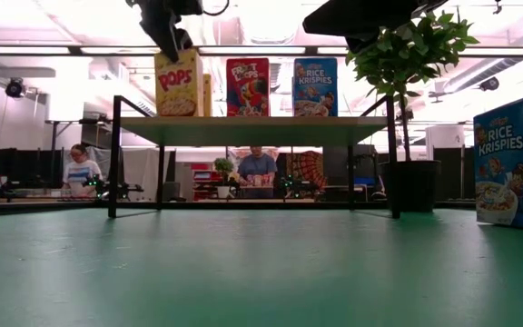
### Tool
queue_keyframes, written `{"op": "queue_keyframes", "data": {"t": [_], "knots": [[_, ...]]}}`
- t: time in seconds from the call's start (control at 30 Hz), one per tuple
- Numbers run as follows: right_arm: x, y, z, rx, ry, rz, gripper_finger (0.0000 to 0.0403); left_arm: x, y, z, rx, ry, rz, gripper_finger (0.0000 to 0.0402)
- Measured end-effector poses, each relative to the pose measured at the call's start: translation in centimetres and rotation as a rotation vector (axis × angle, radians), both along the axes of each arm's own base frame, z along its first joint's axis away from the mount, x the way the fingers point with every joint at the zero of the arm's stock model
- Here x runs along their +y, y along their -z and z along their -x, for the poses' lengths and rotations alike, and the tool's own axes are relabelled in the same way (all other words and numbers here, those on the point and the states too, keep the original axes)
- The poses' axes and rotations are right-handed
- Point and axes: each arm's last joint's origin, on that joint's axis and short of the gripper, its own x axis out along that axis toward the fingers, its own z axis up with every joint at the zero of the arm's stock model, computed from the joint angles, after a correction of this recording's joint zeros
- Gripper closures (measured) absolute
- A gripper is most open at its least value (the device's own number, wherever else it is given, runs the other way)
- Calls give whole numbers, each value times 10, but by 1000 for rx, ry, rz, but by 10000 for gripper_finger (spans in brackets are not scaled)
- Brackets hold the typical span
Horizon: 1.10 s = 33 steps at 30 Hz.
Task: Stack cereal on shelf
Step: Put the right yellow cereal box on the shelf aligned with the other yellow cereal box
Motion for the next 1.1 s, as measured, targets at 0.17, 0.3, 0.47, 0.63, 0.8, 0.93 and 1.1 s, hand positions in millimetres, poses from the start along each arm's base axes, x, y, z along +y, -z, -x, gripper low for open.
{"op": "queue_keyframes", "data": {"t": [0.17,0.3,0.47,0.63,0.8,0.93,1.1], "knots": [[0,0,0,0,1,-2,390,1,8,-2,12,0,7,247],[0,0,0,0,1,-4,390,1,8,-3,6,-2,8,247],[0,0,0,0,2,-3,390,1,7,-4,-27,17,39,247],[0,0,0,0,2,-3,390,1,8,-5,-31,4,37,247],[0,0,0,0,2,-4,390,3,8,-6,-34,-8,13,247],[0,0,0,0,2,-4,390,4,8,-6,-21,-20,-10,242],[0,0,0,0,2,-4,390,4,8,-6,-22,-28,-8,224]]}}
